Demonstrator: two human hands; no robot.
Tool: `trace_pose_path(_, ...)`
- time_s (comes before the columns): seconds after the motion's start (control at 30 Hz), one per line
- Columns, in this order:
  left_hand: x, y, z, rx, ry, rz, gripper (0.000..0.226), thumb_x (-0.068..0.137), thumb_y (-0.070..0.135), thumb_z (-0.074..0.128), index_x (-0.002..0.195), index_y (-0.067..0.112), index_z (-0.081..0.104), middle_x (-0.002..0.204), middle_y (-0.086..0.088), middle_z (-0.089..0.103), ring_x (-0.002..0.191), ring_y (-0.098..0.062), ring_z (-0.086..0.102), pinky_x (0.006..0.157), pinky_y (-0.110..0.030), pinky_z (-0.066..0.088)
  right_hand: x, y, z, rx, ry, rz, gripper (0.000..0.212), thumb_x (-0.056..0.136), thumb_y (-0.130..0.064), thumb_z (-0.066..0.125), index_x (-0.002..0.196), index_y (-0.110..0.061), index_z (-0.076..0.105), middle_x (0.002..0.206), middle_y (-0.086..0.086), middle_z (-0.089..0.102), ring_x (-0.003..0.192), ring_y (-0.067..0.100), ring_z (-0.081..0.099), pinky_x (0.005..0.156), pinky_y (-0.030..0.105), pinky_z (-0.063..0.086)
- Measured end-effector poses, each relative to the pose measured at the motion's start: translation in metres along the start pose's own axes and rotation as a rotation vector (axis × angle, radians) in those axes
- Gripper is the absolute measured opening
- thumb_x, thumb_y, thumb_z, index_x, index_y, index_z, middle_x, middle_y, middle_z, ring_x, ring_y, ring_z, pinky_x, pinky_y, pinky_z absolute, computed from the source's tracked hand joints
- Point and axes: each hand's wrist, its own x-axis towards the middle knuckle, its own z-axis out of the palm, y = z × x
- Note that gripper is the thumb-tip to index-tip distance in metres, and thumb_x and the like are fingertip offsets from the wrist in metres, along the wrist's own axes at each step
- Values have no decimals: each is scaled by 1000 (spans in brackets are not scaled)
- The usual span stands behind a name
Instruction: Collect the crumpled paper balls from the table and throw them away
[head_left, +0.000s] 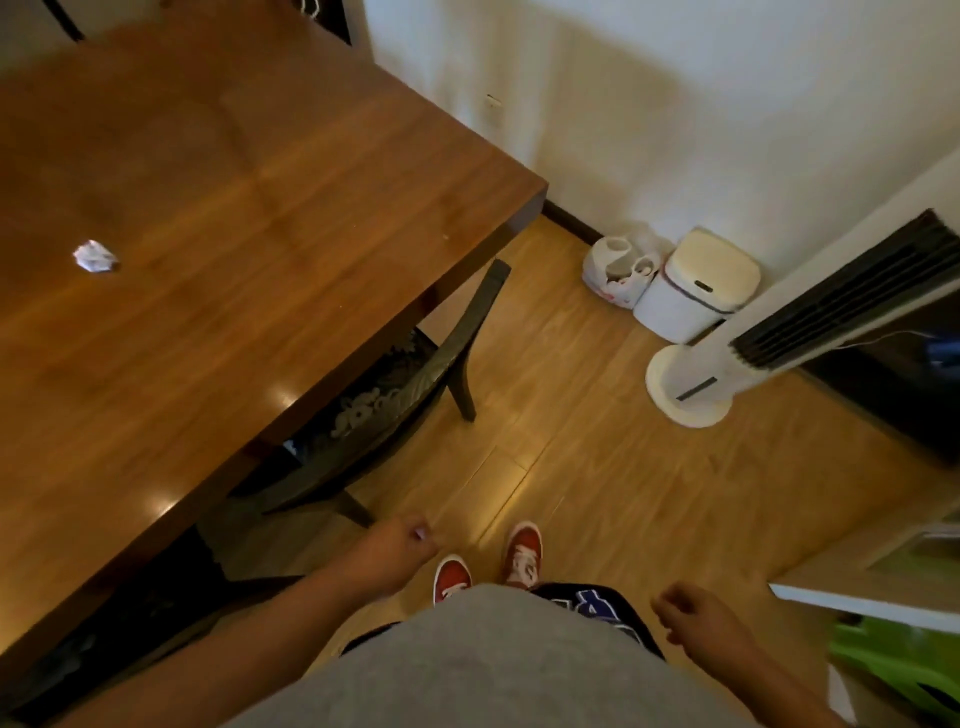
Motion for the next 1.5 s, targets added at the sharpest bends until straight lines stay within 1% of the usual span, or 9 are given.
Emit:
trace_pose_path(0.17, -4, 68, -43, -118, 77, 168, 13, 88, 49, 56, 97, 41, 61, 94, 16, 64, 86, 4, 60, 65, -13, 44, 22, -95, -42, -69, 4, -254, 10, 92, -37, 58, 91, -30, 64, 85, -9, 69, 78, 5, 65, 67, 24, 49)
trace_pose_path(0.27, -8, 103, -76, -108, 207, 252, 11, 89, 47, 55, 98, 42, 61, 93, 20, 64, 87, 14, 56, 63, -10, 43, 29, -168, -64, -100, -42, -444, 4, 92, -41, 58, 95, -44, 57, 94, -19, 66, 90, -2, 62, 70, 16, 46)
trace_pose_path(0.5, -3, 126, -153, -120, 529, 188, 11, 90, 48, 54, 100, 47, 58, 96, 24, 62, 91, 15, 53, 69, -15, 47, 41, -341, -93, -154, -177, -874, 10, 90, -38, 60, 99, -42, 62, 93, -18, 65, 89, -4, 61, 69, 13, 48)
trace_pose_path(0.63, 9, 91, -185, -173, 628, 26, 10, 89, 50, 54, 98, 47, 57, 96, 20, 62, 86, 5, 58, 69, -18, 50, 50, -428, -70, -282, -297, -1019, 19, 90, -47, 55, 108, -41, 59, 95, -22, 63, 91, -10, 58, 75, 17, 52)
trace_pose_path(0.77, 28, 27, -203, -100, 677, -121, 33, 89, 55, 50, 116, 37, 54, 117, 13, 59, 108, -7, 54, 90, -27, 48, 63, -504, -24, -457, -375, -1063, 28, 89, -52, 56, 115, -40, 56, 107, -23, 59, 96, -7, 57, 81, 18, 50)
trace_pose_path(0.93, 39, -57, -216, 12, 689, -336, 64, 85, 65, 44, 140, 34, 33, 151, 5, 32, 140, -21, 27, 110, -41, 36, 66, -566, 56, -776, -387, -1116, 55, 89, -56, 53, 139, -34, 43, 146, -13, 43, 132, 11, 41, 102, 29, 41)
trace_pose_path(1.07, 38, -117, -229, 35, 671, -481, 82, 81, 72, 40, 149, 34, 13, 162, -1, 7, 148, -26, 7, 116, -49, 22, 59, -593, 119, -873, -335, -1154, 58, 90, -54, 53, 143, -33, 39, 153, -9, 35, 141, 15, 32, 109, 36, 38)
trace_pose_path(1.3, 39, -193, -287, 145, 808, -435, 81, 81, 78, 23, 150, 37, 7, 163, 1, 1, 149, -23, -2, 119, -51, 8, 57, -649, 222, -855, -218, -1212, 58, 90, -50, 56, 142, -32, 39, 149, -8, 40, 137, 15, 38, 105, 33, 42)
trace_pose_path(1.5, 38, -233, -342, 125, 893, -394, 75, 85, 72, 27, 149, 36, 16, 162, 2, 7, 149, -21, 0, 118, -45, 3, 56, -701, 295, -727, -27, -1283, 65, 86, -48, 62, 143, -30, 35, 149, -3, 36, 138, 18, 33, 103, 34, 44)
